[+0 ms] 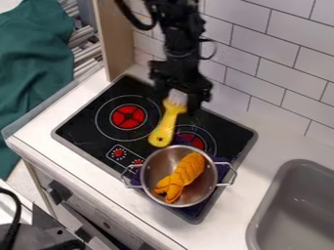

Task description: Move the yellow brush to the upper right of the burner

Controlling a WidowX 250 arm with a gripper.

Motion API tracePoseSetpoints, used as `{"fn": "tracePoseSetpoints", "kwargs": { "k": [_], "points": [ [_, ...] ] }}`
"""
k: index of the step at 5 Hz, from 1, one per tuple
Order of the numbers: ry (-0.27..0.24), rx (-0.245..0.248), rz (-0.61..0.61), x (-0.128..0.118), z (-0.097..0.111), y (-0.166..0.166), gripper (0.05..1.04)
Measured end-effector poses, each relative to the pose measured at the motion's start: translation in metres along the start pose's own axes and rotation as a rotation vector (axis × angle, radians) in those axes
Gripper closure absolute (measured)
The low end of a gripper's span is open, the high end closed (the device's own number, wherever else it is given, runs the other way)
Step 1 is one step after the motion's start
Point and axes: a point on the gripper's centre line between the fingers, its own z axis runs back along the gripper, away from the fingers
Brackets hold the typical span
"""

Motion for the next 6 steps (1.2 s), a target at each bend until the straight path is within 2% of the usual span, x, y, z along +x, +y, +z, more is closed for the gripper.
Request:
{"fn": "tracePoseSetpoints", "kwargs": {
  "k": [1,2,3,4,5,6],
  "points": [
    [-0.009,-0.051,-0.004,0.009,0.007,-0.028,0.328],
    [-0.038,-0.089,-0.007,0.024,0.013,-0.049,0.328],
    [-0.034,-0.088,-0.007,0.033,0.007,-0.061,0.328],
    [-0.018,-0.078,0.015,0.041,-0.007,-0.062,0.328],
    [0.017,-0.073,0.055,0.046,-0.031,-0.059,0.328],
    [0.038,-0.085,0.094,0.049,-0.049,-0.049,0.328]
  ]
}}
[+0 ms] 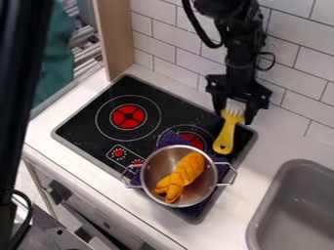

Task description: Move the yellow brush to the upper right of the burner

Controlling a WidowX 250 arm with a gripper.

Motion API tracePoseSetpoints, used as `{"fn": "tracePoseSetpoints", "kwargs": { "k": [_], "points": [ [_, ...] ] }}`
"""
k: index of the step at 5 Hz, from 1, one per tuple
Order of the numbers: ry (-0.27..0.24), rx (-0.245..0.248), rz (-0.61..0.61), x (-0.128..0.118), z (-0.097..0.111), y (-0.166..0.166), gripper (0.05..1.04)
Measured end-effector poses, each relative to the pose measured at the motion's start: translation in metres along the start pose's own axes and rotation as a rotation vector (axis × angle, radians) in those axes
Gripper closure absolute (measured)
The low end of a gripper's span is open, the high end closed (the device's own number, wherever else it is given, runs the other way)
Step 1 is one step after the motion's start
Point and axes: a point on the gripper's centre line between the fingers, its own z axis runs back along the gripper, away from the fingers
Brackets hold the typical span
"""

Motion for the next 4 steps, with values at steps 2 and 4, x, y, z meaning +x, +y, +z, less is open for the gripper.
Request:
{"fn": "tracePoseSetpoints", "kwargs": {
  "k": [2,4],
  "points": [
    [0.015,-0.003,-0.007,0.005,-0.003,0.010,0.075],
    [-0.093,-0.040,-0.065,-0.002,0.032,0.021,0.082]
  ]
}}
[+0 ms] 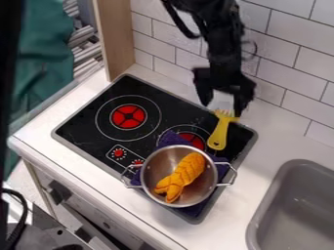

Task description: Move the yellow brush to the upper right of the burner

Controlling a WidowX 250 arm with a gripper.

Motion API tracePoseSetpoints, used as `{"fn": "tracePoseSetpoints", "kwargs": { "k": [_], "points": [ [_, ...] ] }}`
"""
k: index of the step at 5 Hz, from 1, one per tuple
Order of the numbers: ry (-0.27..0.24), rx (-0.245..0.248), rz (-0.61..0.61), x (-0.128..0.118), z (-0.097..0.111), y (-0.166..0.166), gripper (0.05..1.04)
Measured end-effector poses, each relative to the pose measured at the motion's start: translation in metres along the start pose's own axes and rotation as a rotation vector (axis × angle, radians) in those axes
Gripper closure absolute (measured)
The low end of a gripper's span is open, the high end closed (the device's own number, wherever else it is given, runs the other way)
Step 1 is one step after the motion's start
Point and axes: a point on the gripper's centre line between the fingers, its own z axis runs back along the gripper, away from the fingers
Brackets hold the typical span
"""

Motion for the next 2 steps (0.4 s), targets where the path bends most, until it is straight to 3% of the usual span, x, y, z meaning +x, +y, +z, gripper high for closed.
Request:
{"fn": "tracePoseSetpoints", "kwargs": {
  "k": [1,2],
  "points": [
    [-0.032,0.015,-0.055,-0.005,0.032,0.006,0.082],
    [0.000,0.059,-0.097,-0.010,0.051,0.016,0.082]
  ]
}}
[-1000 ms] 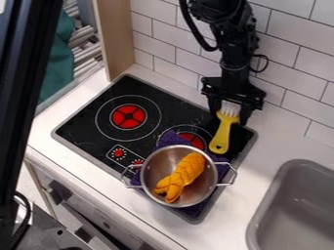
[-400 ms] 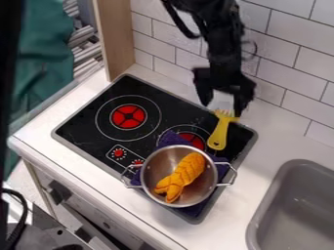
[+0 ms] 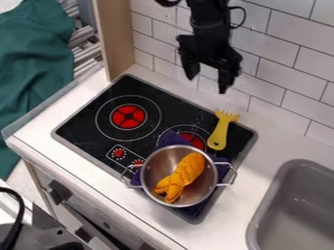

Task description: Move the yellow brush to the upper right of the burner

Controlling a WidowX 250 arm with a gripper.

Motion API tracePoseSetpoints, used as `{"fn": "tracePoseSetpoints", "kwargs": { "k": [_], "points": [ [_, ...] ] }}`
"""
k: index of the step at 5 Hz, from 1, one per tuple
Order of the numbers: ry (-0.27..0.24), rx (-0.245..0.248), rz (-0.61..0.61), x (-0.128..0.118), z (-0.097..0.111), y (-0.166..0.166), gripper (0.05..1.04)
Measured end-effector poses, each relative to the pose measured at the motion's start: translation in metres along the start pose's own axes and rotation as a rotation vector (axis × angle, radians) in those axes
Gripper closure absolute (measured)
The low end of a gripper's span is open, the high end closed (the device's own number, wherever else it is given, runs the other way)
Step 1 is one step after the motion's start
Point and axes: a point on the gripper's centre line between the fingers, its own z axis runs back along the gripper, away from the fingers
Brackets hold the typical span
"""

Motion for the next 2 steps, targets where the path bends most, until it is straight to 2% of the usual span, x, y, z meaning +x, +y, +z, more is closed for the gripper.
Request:
{"fn": "tracePoseSetpoints", "kwargs": {
  "k": [1,2],
  "points": [
    [0.089,0.122,0.067,-0.011,0.005,0.013,0.082],
    [0.116,0.153,0.104,-0.021,0.001,0.017,0.082]
  ]
}}
